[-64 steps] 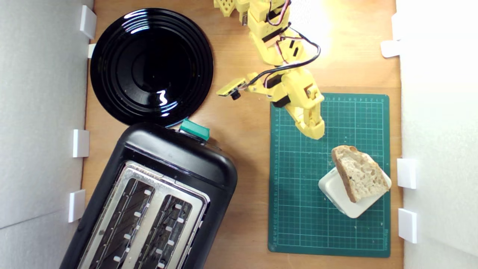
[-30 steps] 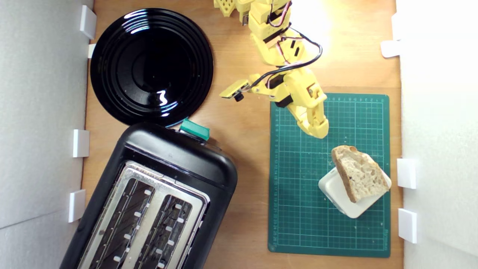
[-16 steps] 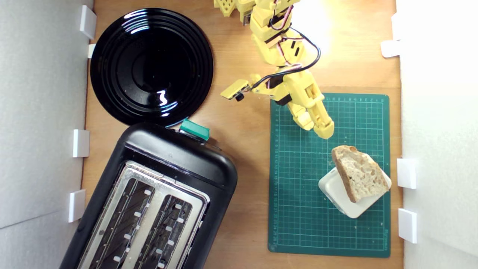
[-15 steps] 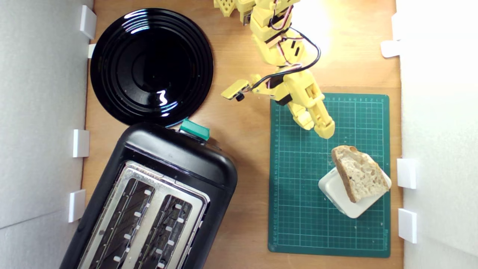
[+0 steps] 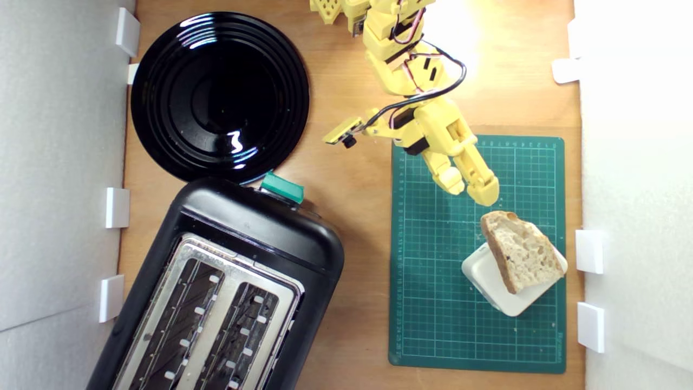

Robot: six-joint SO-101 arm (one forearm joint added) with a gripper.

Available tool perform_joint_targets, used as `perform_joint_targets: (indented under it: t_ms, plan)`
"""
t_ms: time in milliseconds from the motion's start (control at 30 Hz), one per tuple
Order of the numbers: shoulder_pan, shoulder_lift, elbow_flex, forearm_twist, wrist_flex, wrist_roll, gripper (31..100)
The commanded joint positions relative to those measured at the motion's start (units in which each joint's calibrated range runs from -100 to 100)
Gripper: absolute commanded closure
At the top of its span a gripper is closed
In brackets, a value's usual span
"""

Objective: Pick bread and place in toaster

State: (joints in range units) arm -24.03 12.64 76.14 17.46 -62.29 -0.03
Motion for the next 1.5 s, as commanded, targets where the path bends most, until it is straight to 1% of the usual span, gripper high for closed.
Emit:
perform_joint_targets:
  t_ms: [0,333,500,733,1067,1267,1467]
  plan:
    - [-0.39,-0.25,-2.93,0.04,-2.05,-0.21,42.9]
    - [-0.55,0.92,-4.2,0.13,-2.22,-0.21,42.9]
    - [-0.31,7.16,-8.01,0.13,-6.23,0.26,43.0]
    - [-0.55,9.99,-11.28,0.04,-6.23,0.26,43.0]
    - [-1.19,10.4,-13.64,-0.69,-6.06,-0.16,43.0]
    - [-1.76,15.23,-17.27,-0.78,-6.06,-0.05,43.0]
    - [-1.92,16.06,-20.08,-0.78,-6.06,-0.16,43.0]
